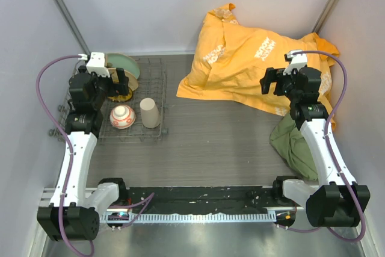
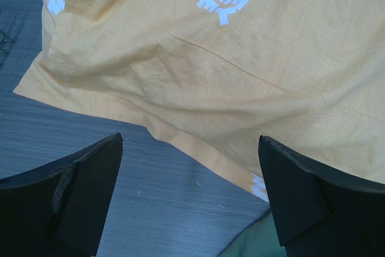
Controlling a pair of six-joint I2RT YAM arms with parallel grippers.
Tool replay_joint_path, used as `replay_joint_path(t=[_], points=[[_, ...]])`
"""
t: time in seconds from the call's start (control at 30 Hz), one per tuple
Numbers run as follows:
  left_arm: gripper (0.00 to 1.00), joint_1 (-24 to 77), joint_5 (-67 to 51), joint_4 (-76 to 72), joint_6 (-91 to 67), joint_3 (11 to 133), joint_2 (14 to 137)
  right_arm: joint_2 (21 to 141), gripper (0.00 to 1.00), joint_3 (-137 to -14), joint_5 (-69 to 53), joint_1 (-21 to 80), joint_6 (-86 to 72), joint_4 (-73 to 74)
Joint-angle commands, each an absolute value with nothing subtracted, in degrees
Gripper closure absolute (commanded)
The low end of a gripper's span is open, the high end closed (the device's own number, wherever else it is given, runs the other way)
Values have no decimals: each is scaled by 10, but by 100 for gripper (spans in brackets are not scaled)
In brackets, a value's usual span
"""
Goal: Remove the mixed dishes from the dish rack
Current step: Pick up the plate from the dish rack.
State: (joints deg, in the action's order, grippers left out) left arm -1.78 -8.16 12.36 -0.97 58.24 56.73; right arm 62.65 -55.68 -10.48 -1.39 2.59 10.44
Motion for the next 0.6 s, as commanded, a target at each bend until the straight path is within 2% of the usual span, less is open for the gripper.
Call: replay_joint_path(t=[0.0,0.57], points=[[0,-18,-83,113,-3,587,567,624,1,-567,-110,-13,20,92],[0,-18,-76,113,-4,587,570,627,1,-568,-113,-13,21,92]])
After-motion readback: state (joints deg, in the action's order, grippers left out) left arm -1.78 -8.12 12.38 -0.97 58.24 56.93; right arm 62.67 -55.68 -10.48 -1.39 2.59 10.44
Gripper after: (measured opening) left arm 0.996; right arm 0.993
